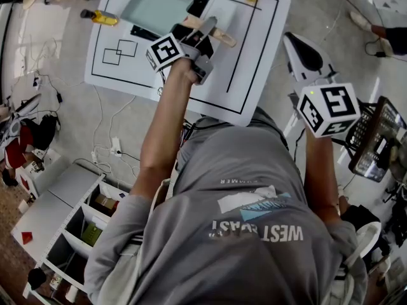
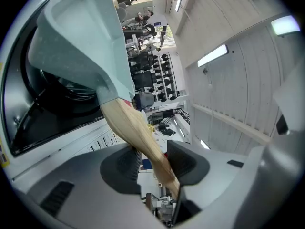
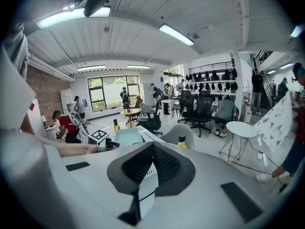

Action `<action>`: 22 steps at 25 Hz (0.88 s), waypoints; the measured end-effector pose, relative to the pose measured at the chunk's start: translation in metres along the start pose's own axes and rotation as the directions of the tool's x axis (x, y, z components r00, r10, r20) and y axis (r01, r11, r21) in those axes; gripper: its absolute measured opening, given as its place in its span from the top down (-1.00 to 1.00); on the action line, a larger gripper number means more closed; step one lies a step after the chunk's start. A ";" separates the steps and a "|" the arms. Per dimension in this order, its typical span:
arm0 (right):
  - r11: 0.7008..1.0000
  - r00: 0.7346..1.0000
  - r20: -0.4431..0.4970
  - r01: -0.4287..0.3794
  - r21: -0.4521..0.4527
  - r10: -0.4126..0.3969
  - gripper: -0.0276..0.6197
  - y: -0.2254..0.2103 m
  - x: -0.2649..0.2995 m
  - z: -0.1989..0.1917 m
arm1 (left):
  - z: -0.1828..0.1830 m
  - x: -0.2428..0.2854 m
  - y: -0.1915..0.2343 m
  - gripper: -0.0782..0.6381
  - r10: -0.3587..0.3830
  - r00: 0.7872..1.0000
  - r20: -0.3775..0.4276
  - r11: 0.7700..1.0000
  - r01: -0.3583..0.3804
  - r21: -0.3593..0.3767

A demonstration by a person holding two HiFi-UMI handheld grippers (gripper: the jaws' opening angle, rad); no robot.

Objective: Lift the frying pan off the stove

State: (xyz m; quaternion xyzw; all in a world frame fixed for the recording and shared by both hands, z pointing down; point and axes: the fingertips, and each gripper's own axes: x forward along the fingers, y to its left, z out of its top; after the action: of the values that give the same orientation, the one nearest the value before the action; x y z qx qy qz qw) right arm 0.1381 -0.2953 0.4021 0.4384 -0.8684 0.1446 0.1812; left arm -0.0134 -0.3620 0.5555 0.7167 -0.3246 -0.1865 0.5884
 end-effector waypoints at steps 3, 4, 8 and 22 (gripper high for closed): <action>1.000 1.000 0.001 -0.002 -0.001 0.002 0.88 0.002 0.001 0.001 | 0.001 -0.004 -0.003 0.34 -0.005 1.000 0.003 1.000 0.005 0.001; 1.000 1.000 0.002 -0.003 -0.001 0.003 0.88 0.003 0.002 0.001 | 0.002 -0.006 -0.004 0.34 -0.002 1.000 0.003 1.000 0.002 0.005; 1.000 1.000 0.003 -0.008 -0.002 0.008 0.88 0.007 0.005 0.002 | 0.002 -0.012 -0.008 0.34 -0.018 1.000 0.004 1.000 0.018 0.004; 1.000 1.000 0.019 -0.010 -0.006 0.010 0.88 0.019 0.008 0.009 | 0.001 -0.031 -0.038 0.34 -0.062 0.998 -0.006 0.998 0.062 0.022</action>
State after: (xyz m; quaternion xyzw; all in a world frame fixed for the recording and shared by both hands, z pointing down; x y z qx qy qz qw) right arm 0.1164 -0.2935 0.3958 0.4347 -0.8727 0.1388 0.1737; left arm -0.0274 -0.3378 0.5151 0.7333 -0.3030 -0.1992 0.5751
